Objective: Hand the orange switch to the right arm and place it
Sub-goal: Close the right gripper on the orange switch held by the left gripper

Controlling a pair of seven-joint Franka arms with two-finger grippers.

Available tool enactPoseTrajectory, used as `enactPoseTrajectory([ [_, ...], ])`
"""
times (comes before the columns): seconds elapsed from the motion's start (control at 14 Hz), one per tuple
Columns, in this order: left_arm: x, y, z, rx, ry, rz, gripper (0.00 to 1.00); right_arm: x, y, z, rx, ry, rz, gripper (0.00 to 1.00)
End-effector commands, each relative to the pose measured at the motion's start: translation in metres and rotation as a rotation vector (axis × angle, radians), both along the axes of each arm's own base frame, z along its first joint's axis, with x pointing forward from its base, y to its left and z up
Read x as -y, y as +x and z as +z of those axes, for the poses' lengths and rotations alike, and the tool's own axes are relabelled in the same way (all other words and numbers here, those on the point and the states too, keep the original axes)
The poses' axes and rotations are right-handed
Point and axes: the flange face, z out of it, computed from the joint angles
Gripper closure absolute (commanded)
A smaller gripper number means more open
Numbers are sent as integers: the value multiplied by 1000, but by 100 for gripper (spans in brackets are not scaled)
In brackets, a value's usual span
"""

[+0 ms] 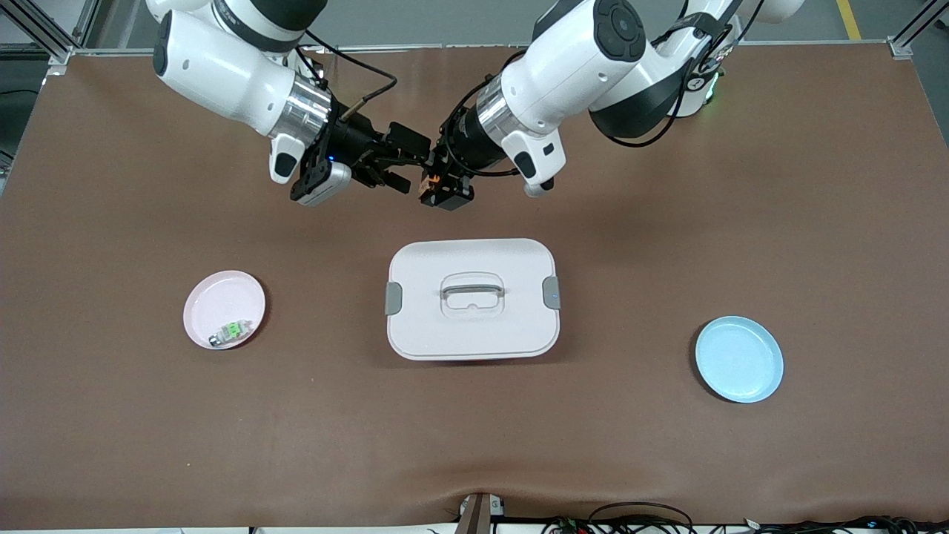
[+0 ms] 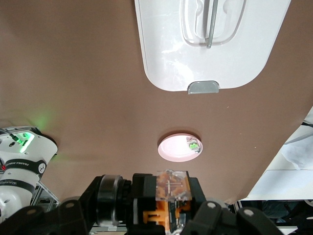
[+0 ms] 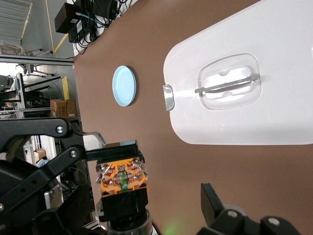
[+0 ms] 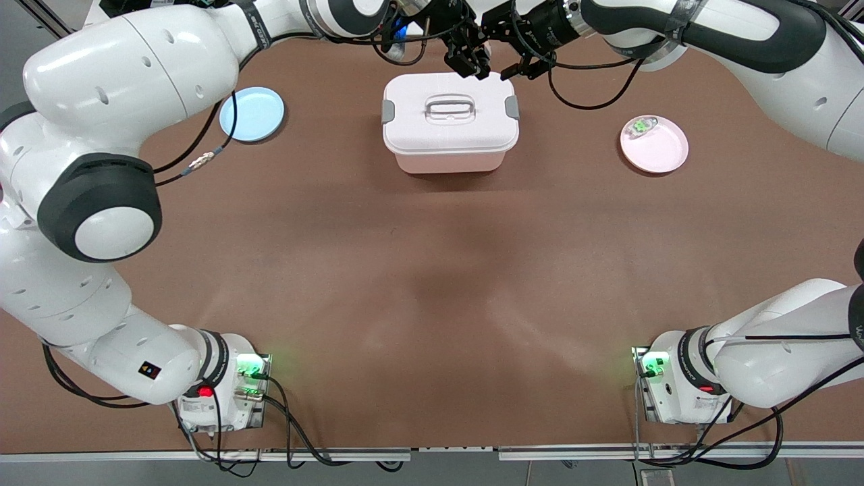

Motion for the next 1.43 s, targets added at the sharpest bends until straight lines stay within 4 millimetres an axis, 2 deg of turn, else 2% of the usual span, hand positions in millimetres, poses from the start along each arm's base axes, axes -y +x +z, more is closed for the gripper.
enactPoseTrajectory([
  [0.0, 2, 0, 5, 25, 7, -4, 79, -2, -1, 1, 17, 22, 12, 16],
  [0.14, 2, 0, 5, 25, 7, -4, 78, -2, -1, 1, 27, 21, 19, 37],
  [0.5, 2, -1, 4, 24, 7, -5, 78, -3, -1, 1, 34, 19, 26, 73],
  [0.57, 2, -1, 5, 26, 6, -5, 79, -4, -2, 1, 41, 18, 32, 84],
  [0.64, 2, -1, 5, 25, 7, -6, 78, -5, -2, 1, 47, 18, 37, 100],
  [0.78, 2, -1, 5, 25, 7, -6, 75, -5, -3, 1, 38, 19, 32, 100],
  [1.07, 2, 0, 5, 25, 6, -3, 30, -5, -3, 1, 35, 19, 32, 100],
  [1.21, 0, 1, 9, 29, 3, 2, 24, -5, -3, 1, 34, 18, 33, 100],
  [1.35, -3, 2, 12, 27, 0, 13, 9, -5, -3, 0, 34, 17, 34, 100],
])
